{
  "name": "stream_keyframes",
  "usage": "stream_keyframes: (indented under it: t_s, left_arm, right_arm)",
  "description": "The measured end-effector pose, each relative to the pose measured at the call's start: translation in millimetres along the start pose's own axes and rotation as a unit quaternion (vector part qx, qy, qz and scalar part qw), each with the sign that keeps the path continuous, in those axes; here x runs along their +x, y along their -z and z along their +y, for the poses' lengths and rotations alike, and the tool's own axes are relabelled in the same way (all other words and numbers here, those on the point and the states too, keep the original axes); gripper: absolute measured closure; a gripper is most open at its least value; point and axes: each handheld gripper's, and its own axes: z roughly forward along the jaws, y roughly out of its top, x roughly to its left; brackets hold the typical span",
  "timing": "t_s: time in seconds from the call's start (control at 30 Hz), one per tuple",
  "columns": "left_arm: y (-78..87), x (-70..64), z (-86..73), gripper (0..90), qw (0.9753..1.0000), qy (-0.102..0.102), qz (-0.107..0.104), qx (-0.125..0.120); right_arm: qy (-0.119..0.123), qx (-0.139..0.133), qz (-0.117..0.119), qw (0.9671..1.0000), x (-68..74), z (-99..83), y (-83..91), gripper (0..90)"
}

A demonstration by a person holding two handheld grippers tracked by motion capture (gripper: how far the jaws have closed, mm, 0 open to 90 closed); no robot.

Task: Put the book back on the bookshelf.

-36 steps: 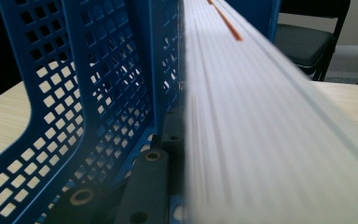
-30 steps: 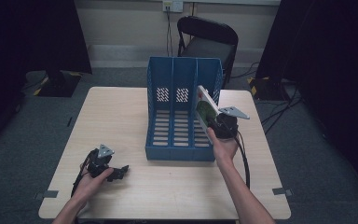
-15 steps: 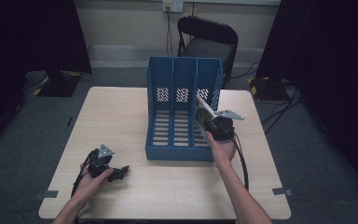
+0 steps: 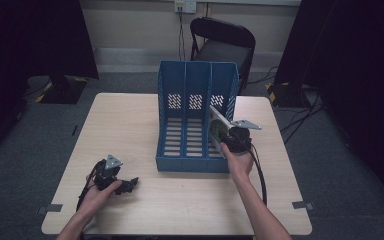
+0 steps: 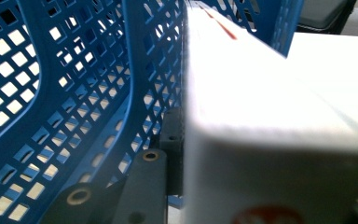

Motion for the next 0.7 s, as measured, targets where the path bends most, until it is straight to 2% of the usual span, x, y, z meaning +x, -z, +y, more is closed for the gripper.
stream_keyframes:
  t_s: [0.37, 0.7]
  left_arm:
    - [-0.4, -0.2, 0.3, 0.0, 1.0, -0.001, -0.001, 0.001]
    - [-0.4, -0.3, 0.3, 0.0, 1.0, -0.001, -0.001, 0.001]
  right_arm:
    - [0.008, 0.009, 0.002, 0.9999, 0.4, -7.5, 4.9, 74.8]
    - [0.011, -0.003, 0.007, 0.9999, 2.4, -10.0, 11.3, 72.5]
